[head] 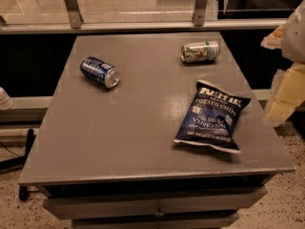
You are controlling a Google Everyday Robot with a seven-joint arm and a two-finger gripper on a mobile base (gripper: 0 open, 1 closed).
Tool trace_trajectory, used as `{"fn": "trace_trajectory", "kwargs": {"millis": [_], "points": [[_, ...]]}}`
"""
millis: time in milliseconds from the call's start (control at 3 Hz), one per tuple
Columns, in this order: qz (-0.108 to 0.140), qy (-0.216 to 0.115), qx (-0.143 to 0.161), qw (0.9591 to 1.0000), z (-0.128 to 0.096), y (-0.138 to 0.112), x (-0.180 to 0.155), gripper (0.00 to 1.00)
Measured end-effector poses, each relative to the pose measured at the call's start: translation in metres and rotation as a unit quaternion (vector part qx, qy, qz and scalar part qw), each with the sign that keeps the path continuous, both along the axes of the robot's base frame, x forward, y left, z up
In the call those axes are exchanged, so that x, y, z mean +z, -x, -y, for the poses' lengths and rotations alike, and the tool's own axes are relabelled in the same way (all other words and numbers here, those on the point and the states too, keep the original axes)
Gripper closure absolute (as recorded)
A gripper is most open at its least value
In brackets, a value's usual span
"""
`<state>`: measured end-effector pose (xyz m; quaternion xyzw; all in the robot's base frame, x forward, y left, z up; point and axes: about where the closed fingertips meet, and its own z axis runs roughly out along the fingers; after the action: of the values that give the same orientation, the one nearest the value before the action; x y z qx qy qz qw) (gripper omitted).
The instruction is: Place pepsi can upright
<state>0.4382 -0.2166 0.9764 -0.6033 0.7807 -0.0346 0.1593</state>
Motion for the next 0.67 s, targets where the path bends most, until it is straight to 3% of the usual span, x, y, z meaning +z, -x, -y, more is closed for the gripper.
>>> {"fn": "trace_trajectory", "kwargs": {"millis": [333,667], "points": [[0.000,0.000,0.000,1.0000,0.000,0.000,0.000,0.00],[0.006,-0.038,0.013,0.9992,-0.037,-0.025,-0.010,0.00]]}}
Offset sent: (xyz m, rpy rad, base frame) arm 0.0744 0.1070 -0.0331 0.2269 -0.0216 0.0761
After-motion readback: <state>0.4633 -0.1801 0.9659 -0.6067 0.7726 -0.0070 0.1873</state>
